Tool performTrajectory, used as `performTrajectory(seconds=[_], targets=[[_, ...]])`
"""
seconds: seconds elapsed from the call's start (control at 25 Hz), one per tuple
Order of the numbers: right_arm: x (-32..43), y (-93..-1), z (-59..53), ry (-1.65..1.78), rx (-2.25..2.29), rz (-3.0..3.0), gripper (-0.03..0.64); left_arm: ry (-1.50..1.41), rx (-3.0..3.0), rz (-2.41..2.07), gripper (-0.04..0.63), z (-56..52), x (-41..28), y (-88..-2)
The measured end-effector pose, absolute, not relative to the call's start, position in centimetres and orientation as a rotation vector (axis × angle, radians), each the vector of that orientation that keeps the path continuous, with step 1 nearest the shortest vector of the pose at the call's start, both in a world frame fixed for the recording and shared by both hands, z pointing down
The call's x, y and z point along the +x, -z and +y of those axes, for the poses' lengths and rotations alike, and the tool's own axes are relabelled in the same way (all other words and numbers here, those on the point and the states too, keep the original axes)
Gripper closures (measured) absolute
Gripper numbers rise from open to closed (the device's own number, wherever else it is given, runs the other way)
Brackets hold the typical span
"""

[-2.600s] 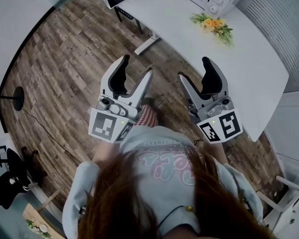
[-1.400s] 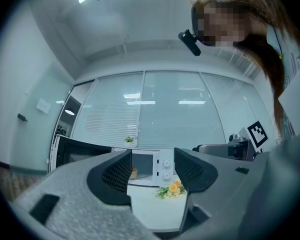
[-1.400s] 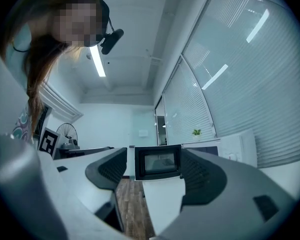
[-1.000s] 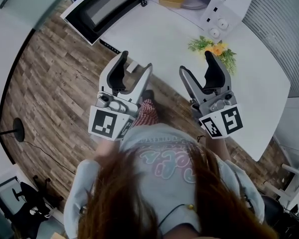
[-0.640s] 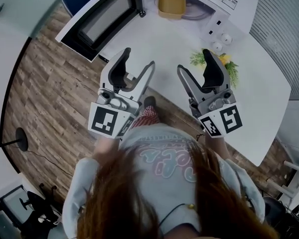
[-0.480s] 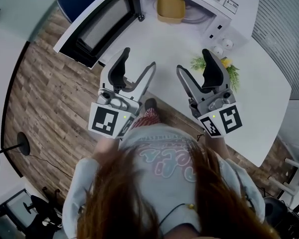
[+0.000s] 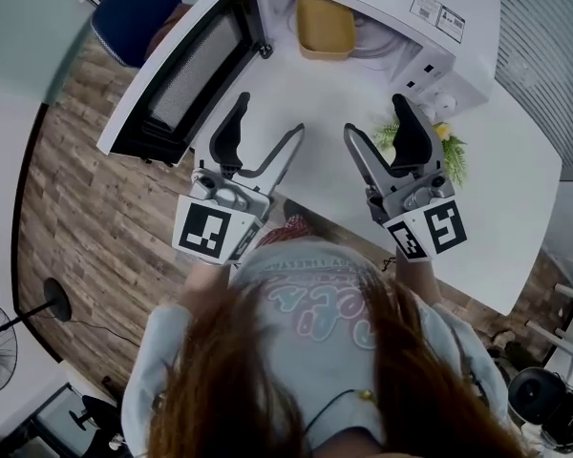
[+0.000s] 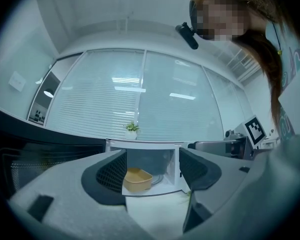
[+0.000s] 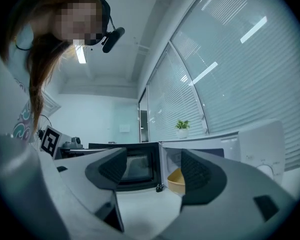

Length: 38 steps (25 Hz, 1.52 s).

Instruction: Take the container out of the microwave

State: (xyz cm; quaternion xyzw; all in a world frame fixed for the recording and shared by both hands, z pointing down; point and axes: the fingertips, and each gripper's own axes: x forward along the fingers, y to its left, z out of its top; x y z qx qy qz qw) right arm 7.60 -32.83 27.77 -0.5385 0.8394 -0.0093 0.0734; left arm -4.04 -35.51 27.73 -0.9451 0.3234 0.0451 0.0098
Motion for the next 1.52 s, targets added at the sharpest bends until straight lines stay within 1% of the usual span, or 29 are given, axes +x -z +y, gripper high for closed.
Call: performTrajectory(seconds=[0.52,0.68,0.88,1.08,1.52], targets=[[8.2,-29.0,-35.9,-0.007,-1.742,2.487,0.293,-0.174,-3.029,0.823,0.287,-39.4,-2.5,-28.7],[8.4,-29.3,-36.5,-0.027,-1.768,2.5,0.292,-0.068,-3.082,0.762,0.287,-39.9,-1.9,-30.3],[8.8,-30.1,-37.1,-0.015,-1.768,2.529,0.293,-0.029,-3.091,0.722,0.288,-39.9,-1.3,-31.0],[9.1,-31.5,-38.4,0.07,-1.733,2.537,0.293,-0.02,-3.093,0.731,0.288,-40.7,-0.8,-31.5],[10.3,-35.9,-42.3,0.186,-1.778,2.577,0.293,0.127,-3.081,0.792,0.288,-44.3,-0.1,-35.3]])
